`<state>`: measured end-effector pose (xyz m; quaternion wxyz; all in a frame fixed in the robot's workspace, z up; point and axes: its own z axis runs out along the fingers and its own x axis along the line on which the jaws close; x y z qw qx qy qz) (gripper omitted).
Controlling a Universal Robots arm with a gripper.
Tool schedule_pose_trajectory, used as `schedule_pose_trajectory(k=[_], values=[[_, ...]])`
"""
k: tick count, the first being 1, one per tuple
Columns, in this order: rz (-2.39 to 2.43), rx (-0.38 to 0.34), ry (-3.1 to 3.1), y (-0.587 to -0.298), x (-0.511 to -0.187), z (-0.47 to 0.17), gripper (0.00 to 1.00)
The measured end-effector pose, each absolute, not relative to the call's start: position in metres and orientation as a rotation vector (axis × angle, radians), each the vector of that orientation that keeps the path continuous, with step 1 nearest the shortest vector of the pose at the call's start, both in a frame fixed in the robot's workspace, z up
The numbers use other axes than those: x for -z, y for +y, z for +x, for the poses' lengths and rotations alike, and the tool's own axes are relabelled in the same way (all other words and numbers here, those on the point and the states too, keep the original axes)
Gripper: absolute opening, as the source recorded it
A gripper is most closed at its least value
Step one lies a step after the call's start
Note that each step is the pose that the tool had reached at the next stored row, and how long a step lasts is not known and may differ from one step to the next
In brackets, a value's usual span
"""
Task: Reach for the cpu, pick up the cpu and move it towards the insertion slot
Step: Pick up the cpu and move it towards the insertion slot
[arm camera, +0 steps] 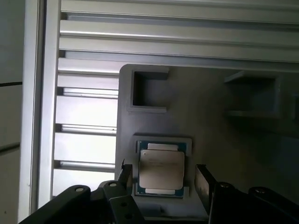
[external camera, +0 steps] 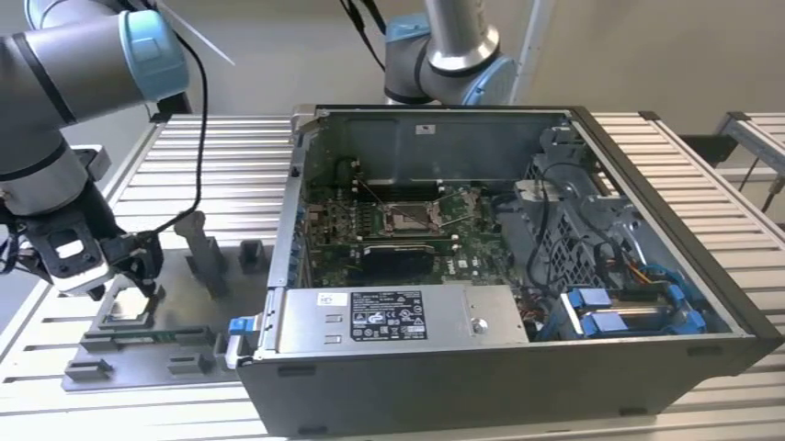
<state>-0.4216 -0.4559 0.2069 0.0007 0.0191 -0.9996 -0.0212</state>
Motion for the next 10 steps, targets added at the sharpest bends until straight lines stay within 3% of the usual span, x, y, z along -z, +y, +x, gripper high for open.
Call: schedule_pose_trajectory(k=[10], values=[[0.075,0.066,-3.138,-0.456,-0.194,-0.423,1.00]])
